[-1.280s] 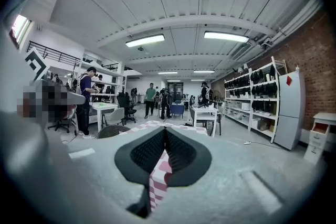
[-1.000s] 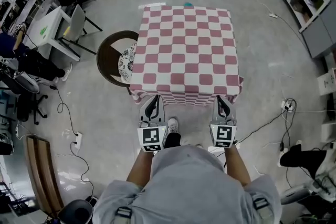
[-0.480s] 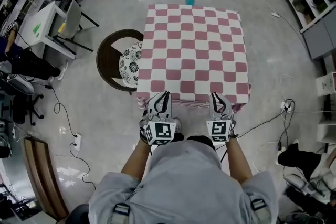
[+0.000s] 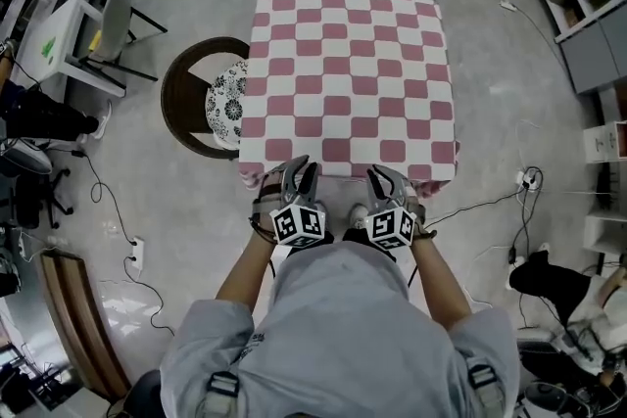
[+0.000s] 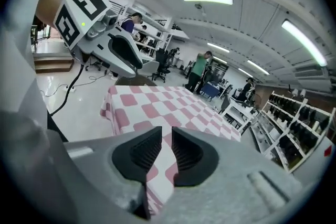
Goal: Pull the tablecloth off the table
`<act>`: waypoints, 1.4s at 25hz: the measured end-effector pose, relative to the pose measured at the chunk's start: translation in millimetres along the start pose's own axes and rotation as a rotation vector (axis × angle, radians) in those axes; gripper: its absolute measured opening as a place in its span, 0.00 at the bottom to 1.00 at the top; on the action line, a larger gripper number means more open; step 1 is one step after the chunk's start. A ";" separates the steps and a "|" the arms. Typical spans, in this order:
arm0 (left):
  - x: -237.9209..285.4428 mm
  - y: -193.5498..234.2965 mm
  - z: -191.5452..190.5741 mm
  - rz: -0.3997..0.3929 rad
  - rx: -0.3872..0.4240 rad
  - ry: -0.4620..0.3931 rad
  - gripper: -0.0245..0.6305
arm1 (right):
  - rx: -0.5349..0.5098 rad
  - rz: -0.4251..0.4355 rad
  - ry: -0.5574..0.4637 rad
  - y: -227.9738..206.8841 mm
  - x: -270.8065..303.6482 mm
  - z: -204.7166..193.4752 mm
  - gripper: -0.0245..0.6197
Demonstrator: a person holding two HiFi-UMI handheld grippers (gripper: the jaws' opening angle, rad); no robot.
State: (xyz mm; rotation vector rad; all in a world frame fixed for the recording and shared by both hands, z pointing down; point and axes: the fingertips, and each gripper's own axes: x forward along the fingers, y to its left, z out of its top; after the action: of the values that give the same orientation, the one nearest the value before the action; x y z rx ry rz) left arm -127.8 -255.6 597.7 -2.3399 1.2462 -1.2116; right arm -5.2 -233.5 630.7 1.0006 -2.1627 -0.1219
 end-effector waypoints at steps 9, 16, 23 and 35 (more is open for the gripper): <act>40.5 -68.2 -44.3 -0.120 0.186 0.168 0.28 | -0.166 0.175 0.159 20.5 31.9 -67.5 0.23; 65.7 -98.7 -74.0 -0.219 0.265 0.266 0.32 | -0.253 0.262 0.263 34.2 48.4 -100.2 0.35; 87.1 -122.4 -88.2 -0.269 0.371 0.291 0.35 | -0.318 0.300 0.339 45.4 61.6 -121.4 0.42; 111.9 -140.8 -113.0 -0.303 0.467 0.344 0.36 | -0.468 0.264 0.435 46.5 79.9 -150.9 0.43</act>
State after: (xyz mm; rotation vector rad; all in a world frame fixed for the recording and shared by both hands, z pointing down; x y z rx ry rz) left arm -97.5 -236.3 807.1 -2.0681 0.5955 -1.8319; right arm 31.3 -225.4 803.7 0.4217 -1.7308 -0.2456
